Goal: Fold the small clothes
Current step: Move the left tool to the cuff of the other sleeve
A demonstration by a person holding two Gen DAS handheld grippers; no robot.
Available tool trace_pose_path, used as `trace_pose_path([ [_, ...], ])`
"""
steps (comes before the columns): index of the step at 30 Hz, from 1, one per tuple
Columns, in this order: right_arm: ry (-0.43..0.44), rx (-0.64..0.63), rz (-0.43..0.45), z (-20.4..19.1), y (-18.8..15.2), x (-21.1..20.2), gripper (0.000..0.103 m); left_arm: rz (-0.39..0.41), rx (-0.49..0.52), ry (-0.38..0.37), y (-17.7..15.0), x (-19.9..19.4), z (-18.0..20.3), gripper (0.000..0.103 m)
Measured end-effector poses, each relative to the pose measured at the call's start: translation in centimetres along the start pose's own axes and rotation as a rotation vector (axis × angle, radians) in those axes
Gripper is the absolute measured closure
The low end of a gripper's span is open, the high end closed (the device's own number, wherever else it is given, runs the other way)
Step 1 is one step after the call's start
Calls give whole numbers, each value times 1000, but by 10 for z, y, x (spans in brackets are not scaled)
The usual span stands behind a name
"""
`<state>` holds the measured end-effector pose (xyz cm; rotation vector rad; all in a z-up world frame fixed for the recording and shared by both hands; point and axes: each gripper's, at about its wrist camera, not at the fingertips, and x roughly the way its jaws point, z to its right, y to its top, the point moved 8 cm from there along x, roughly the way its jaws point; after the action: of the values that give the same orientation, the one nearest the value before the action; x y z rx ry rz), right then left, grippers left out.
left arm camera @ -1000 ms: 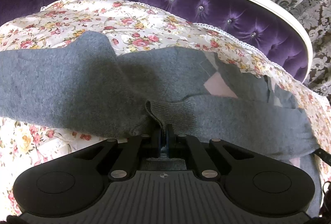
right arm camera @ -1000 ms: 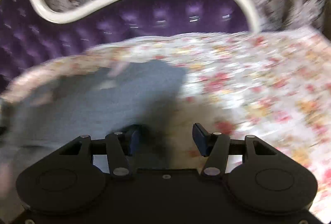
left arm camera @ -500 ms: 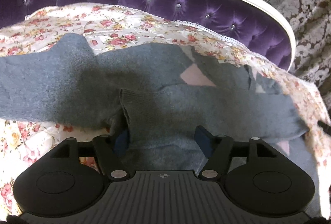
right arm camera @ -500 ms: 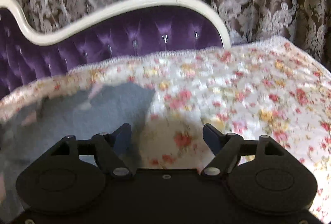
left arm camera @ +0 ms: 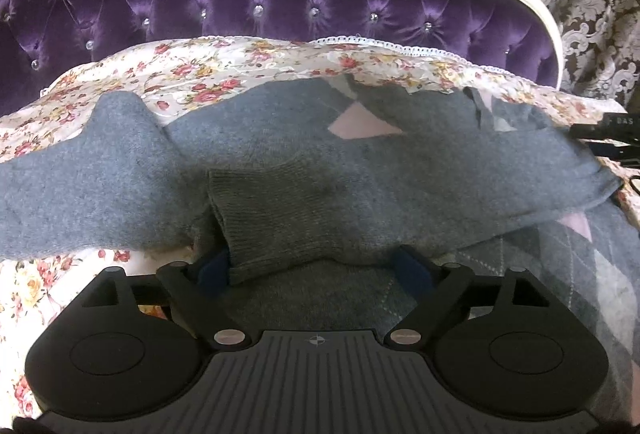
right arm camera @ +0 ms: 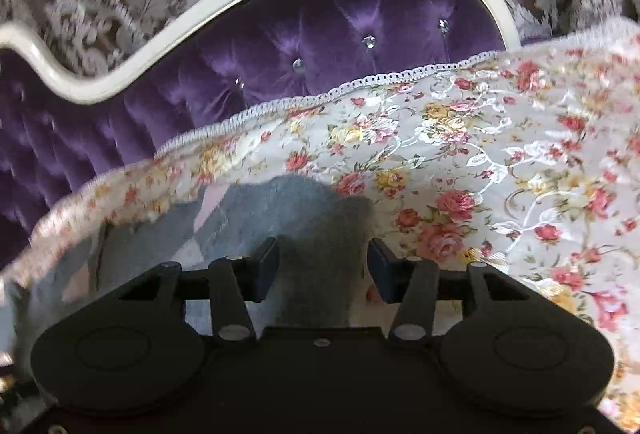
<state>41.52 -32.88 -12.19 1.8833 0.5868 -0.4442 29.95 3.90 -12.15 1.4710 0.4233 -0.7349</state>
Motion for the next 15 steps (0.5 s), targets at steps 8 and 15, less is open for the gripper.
trace_pose_path([
  [8, 6, 41, -12, 5, -3, 12, 51, 12, -17, -13, 0, 1, -1, 13],
  [15, -155, -119, -33, 1, -7, 9, 91, 18, -29, -18, 1, 2, -1, 12],
])
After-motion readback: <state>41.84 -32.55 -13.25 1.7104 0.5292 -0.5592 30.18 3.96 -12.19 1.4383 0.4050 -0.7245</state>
